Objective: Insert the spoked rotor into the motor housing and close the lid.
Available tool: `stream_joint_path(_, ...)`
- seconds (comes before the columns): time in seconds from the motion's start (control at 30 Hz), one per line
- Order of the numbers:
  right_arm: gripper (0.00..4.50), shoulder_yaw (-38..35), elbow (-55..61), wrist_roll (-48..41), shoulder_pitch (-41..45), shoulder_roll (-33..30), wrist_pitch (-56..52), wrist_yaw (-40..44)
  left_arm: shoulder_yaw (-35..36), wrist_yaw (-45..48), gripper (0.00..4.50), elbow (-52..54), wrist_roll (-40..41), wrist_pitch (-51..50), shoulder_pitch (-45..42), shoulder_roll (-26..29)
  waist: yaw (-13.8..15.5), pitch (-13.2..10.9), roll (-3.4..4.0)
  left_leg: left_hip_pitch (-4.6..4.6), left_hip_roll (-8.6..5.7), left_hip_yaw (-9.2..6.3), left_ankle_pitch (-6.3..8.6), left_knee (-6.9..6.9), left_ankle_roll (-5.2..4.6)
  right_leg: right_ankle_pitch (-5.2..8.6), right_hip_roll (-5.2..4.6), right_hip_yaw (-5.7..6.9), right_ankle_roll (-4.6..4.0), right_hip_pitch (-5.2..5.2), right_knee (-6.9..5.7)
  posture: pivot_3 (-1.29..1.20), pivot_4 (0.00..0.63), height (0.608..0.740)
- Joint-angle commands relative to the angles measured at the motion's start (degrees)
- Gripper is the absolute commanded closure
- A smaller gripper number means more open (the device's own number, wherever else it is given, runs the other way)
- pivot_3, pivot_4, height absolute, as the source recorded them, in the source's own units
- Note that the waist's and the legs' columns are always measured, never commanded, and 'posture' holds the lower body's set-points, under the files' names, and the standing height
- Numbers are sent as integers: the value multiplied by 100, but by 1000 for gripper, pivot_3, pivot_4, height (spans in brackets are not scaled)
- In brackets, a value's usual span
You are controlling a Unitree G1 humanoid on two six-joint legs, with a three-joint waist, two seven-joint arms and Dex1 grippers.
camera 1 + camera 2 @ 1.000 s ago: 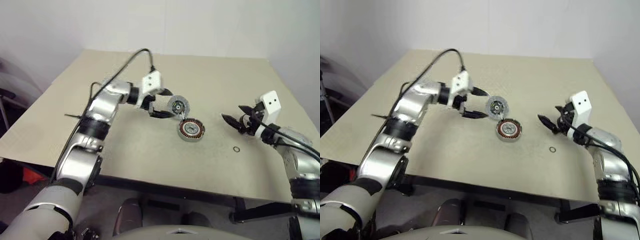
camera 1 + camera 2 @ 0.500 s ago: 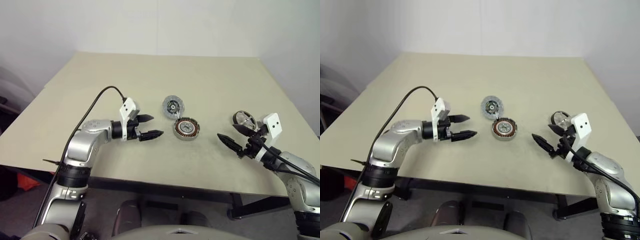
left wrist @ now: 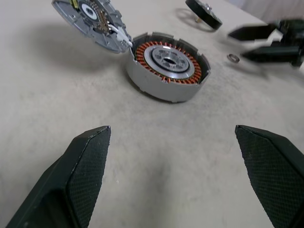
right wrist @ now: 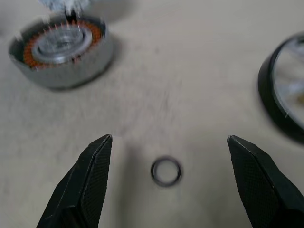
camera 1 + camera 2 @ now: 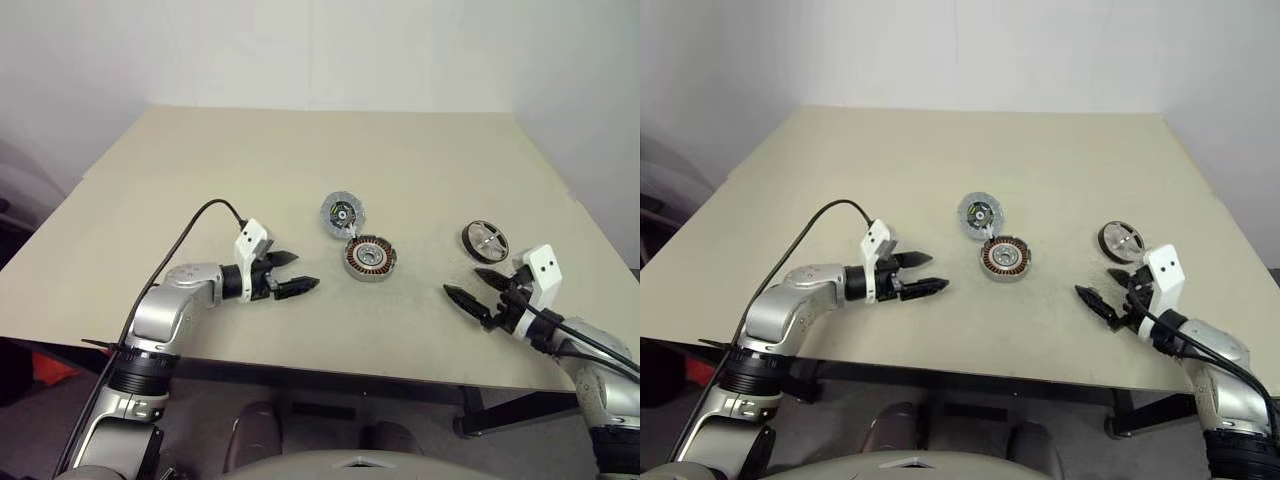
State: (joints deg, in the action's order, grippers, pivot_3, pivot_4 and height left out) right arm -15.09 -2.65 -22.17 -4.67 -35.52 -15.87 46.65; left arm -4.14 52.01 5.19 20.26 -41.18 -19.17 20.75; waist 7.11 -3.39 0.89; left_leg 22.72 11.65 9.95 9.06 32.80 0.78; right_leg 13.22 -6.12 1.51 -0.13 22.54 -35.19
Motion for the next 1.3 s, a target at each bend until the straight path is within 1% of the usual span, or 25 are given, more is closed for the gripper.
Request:
stream_joint_path(0.03,147,-15,50,80,-2,-98,217,111,91,-128,58,125,143,111,-56,2,0,1,2,-1,0,0,0,0,0,0,0,0,0,0,0,0,0,740)
stream_joint_path(0.13,147,-19,121,131,-2,-146,203,135,99,-207,58,68,137,166,-86,23,-1,2,3,-12,0,0,0,0,0,1,0,0,2,-12,0,0,0,740)
stream_joint_path(0.27,147,-31,242,118,5,-166,92,95,78,-242,58,34,146,219,-96,56,-1,2,3,-34,0,0,0,0,0,19,0,0,32,-31,1,0,0,740)
stream_joint_path(0.43,147,6,290,251,-15,-243,-76,-28,77,-310,58,12,129,297,-125,77,-2,2,3,-59,0,0,0,-1,0,20,0,-2,34,-53,2,0,0,740)
stream_joint_path(0.87,147,194,192,355,150,-160,-237,-224,114,-416,58,-115,157,416,-272,175,-3,3,5,-62,0,1,0,-2,0,19,1,-2,33,-54,2,0,0,740)
stream_joint_path(0.97,728,186,171,349,146,-158,-273,-299,127,-430,0,-122,165,438,-277,208,-3,3,5,-63,0,1,0,-2,0,19,0,-2,32,-54,2,0,0,740)
stream_joint_path(1.13,2498,181,159,361,151,-193,-345,-376,167,-435,0,-158,178,463,-314,270,-3,4,4,-64,1,1,0,-2,0,19,1,-2,32,-55,2,0,0,740)
stream_joint_path(1.3,2498,186,151,356,165,-196,-397,-396,176,-439,0,-207,176,496,-376,295,-4,4,4,-65,0,1,0,-2,0,19,1,-2,33,-56,2,0,0,740)
